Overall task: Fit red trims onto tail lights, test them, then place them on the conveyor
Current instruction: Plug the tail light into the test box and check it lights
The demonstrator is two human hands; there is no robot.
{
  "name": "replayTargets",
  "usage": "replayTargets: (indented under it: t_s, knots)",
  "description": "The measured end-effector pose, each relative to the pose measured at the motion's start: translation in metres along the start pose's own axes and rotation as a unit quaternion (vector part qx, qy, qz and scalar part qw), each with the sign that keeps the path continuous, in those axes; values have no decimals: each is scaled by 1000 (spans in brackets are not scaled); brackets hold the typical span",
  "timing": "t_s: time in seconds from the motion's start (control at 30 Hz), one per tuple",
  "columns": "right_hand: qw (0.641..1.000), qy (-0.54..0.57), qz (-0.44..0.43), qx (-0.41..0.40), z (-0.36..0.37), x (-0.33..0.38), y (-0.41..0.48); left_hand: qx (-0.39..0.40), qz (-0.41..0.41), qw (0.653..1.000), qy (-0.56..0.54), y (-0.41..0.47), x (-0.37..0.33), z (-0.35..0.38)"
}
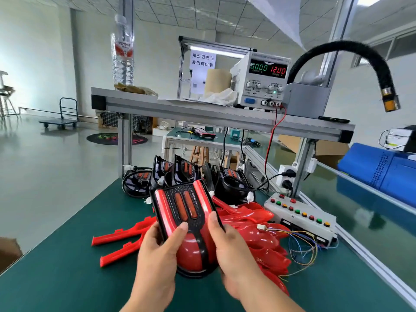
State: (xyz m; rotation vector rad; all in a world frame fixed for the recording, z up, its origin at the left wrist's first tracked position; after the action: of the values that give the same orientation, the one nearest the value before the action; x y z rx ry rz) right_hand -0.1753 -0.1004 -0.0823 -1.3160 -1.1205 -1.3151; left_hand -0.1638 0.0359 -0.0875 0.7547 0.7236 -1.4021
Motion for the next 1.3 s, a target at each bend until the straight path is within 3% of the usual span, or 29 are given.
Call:
replayTargets:
  t_s: [0.1, 0.23, 0.43, 0.57, 0.73, 0.83, 0.93, 1.03, 1.13, 1.3]
  knots:
    - [998, 41, -1, 36, -6, 5, 9, 1, -16, 1000, -15, 17, -26, -7]
    - [998, -64, -15, 0, -22, 10, 33, 31, -46, 996, -76, 38, -71, -8]
    - [989, -127, -69, -33, -6, 31, 69, 83, -23, 979, -185, 65, -120, 6]
    - [984, -64, -123, -113, -5, 57, 95, 112, -54, 972, -197, 69, -122, 9]
    - [989, 33, -107, -101, -2, 68, 101, 124, -92, 964, -214, 70, -105, 8]
    - [972, 202, 15, -123, 13, 51, 84, 110, -95, 974, -171, 66, -88, 18]
    - [937, 329, 90, -82, 28, 44, 53, 90, -89, 991, -33, 58, -68, 36]
    - [929, 354, 77, -80, 3, 53, 15, 130, -99, 981, 101, 46, -50, 59]
    - [922, 348, 51, -161, -54, 63, -29, 203, -129, 953, 186, 32, -28, 95]
    - [908, 345, 36, -233, -133, 75, -91, 287, -218, 910, 205, -5, 15, 187]
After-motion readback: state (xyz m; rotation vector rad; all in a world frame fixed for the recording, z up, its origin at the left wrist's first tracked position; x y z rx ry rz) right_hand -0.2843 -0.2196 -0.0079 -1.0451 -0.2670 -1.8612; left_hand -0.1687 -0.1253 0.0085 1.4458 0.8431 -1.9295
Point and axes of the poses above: each hand's wrist, its own y-axis towards the middle knuckle, its own z-axis out of the palm, x = y × z, the point moved 5 cm from there along y, towards the middle knuckle, and after that the axes turned 2 degrees about -z, right-handed, at the moved point
